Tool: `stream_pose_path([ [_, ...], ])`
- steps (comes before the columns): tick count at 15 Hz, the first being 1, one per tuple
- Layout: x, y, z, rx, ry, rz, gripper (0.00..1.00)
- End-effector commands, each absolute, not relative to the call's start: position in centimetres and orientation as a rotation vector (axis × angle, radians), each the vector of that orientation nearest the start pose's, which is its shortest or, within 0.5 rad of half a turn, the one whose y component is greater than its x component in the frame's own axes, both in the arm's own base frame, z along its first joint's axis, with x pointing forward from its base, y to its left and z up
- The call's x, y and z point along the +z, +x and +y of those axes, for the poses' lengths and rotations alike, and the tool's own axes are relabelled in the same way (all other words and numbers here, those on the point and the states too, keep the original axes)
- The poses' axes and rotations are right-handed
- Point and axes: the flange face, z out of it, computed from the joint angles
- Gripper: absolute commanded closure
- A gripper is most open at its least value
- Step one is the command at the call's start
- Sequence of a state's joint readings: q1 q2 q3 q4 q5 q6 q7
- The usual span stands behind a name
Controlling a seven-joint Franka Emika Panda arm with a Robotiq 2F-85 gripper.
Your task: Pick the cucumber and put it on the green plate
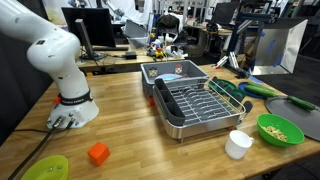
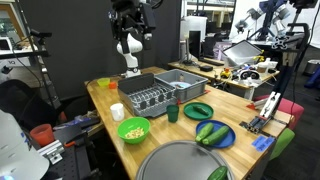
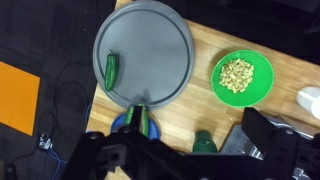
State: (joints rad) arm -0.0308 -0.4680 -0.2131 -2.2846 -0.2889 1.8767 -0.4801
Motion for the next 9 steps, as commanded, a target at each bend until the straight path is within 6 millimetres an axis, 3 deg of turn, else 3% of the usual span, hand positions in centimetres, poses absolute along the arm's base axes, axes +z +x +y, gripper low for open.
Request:
stream_pose_path([
  [1,52.4,40.7,-13.7,0.052,-3.284,-0.556,0.00],
  [3,51.0,41.4,-14.5,0.101,-3.278,-0.550,0.00],
  [9,51.6,41.6,-14.6,0.085,-3.284,-0.551,0.00],
])
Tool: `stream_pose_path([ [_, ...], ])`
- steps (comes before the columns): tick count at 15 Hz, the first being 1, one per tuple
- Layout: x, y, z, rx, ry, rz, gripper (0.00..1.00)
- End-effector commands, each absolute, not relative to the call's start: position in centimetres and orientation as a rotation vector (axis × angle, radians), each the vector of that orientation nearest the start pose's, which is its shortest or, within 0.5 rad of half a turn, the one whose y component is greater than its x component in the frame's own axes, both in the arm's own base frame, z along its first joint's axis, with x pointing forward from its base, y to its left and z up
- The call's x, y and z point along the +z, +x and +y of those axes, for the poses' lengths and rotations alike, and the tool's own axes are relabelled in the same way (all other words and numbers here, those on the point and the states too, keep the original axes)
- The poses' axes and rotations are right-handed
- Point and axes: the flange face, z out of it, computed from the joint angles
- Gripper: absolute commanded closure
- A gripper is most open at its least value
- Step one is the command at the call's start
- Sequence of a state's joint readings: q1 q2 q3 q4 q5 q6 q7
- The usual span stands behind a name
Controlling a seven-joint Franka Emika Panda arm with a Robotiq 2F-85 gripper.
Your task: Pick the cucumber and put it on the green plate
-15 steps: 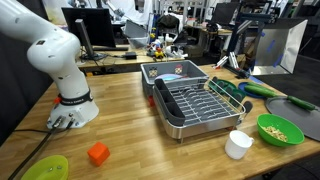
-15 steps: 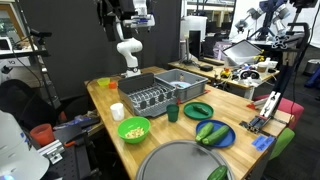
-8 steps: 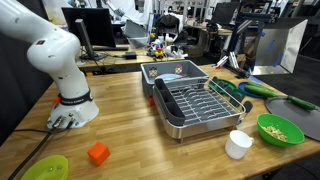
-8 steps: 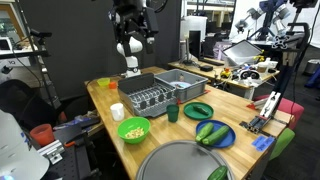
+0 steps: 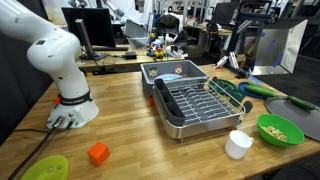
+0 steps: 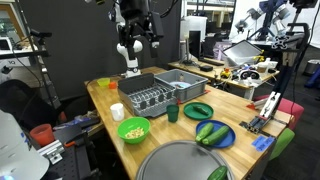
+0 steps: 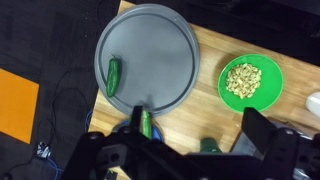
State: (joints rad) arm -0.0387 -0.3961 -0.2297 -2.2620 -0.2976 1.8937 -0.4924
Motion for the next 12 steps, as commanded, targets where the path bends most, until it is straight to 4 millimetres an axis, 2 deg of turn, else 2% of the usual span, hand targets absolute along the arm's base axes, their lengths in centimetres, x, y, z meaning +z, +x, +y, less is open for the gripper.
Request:
stream_pose_path([
  [1,51.6,41.6,-14.6,0.085,-3.284,-0.551,0.00],
  [3,51.5,41.7,-14.8,0.099,-3.290,-0.539,0.00],
  [5,50.3,42.2,-15.4,0.115,-3.264,-0.533,0.00],
  [9,46.3,44.1,-17.5,0.073,-3.230,-0.452,0.00],
  [12,42.5,45.5,-19.5,0.064,-3.202,-0.366,0.00],
])
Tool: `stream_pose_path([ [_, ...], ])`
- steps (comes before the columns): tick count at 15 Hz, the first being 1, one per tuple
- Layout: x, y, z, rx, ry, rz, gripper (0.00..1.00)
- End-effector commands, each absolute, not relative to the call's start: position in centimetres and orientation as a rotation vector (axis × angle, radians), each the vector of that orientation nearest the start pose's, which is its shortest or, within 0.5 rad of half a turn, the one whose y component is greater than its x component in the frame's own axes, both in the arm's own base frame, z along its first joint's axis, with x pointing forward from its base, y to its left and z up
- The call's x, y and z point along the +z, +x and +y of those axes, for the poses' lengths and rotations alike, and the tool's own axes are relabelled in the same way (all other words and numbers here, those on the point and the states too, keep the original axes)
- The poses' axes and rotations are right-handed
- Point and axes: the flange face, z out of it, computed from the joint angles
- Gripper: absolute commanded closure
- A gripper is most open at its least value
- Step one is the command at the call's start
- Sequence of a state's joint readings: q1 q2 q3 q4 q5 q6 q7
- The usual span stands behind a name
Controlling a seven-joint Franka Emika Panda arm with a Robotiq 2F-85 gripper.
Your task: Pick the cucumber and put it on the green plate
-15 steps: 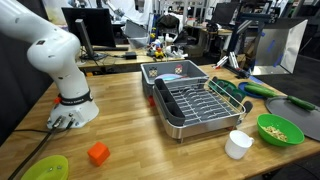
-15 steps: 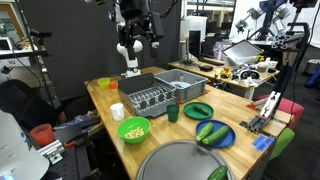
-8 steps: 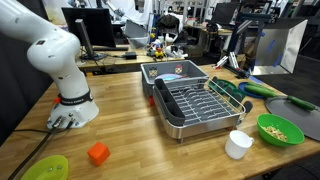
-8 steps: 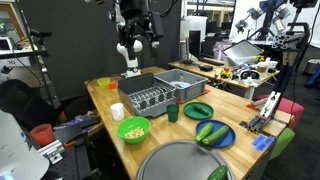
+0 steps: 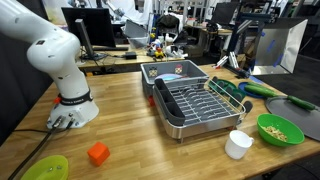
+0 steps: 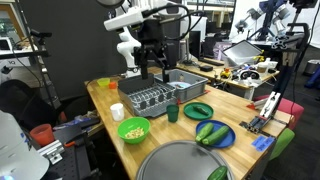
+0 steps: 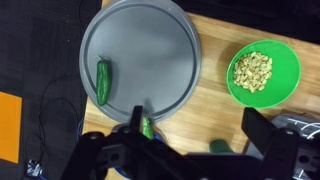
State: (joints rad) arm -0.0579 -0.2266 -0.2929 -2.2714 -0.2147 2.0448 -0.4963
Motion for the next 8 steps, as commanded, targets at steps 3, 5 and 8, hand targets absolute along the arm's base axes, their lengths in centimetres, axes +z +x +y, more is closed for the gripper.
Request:
stream_pose_path([
  [3,39.7,46.2,-21.0,0.067,-3.166,-0.297,0.00],
  [5,39.4,45.9,-20.7,0.093,-3.180,-0.286,0.00],
  [8,39.5,46.2,-20.8,0.083,-3.180,-0.282,0.00],
])
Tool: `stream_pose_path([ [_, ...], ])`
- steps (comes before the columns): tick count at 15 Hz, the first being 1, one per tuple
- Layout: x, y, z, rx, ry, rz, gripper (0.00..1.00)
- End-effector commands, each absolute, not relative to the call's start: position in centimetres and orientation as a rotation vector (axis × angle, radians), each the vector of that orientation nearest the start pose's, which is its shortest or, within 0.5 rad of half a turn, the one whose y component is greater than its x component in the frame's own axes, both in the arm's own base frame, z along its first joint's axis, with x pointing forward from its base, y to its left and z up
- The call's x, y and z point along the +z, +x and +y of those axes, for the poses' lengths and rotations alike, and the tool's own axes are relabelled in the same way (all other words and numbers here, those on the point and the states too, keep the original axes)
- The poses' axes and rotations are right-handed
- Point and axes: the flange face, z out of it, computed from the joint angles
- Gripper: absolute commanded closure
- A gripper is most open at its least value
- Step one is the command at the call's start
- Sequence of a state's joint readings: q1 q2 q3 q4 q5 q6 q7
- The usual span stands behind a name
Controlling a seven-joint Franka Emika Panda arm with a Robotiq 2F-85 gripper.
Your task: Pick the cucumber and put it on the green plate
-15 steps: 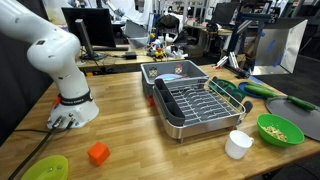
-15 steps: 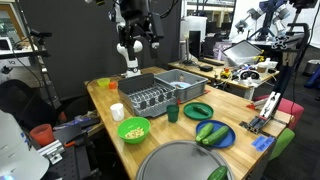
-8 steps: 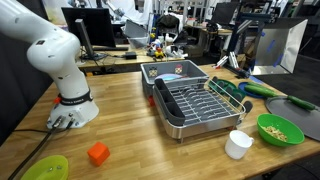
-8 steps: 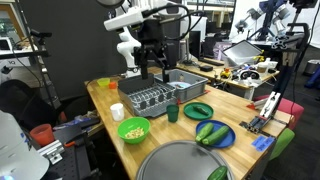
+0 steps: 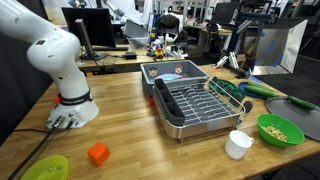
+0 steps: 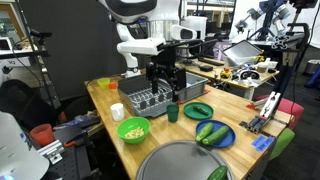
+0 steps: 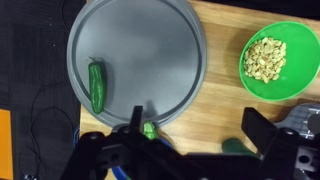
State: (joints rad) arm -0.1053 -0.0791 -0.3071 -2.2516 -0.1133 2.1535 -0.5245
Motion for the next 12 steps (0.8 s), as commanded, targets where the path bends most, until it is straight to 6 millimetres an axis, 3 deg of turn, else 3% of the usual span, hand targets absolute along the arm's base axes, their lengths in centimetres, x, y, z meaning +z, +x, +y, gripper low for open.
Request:
stream_pose_path([
  [1,39.6,46.2,-20.8,0.081,-3.181,-0.282,0.00],
  [7,39.2,46.4,-20.9,0.068,-3.160,-0.284,0.00],
  [12,34.4,47.4,-23.3,0.089,-3.129,-0.158,0.00],
])
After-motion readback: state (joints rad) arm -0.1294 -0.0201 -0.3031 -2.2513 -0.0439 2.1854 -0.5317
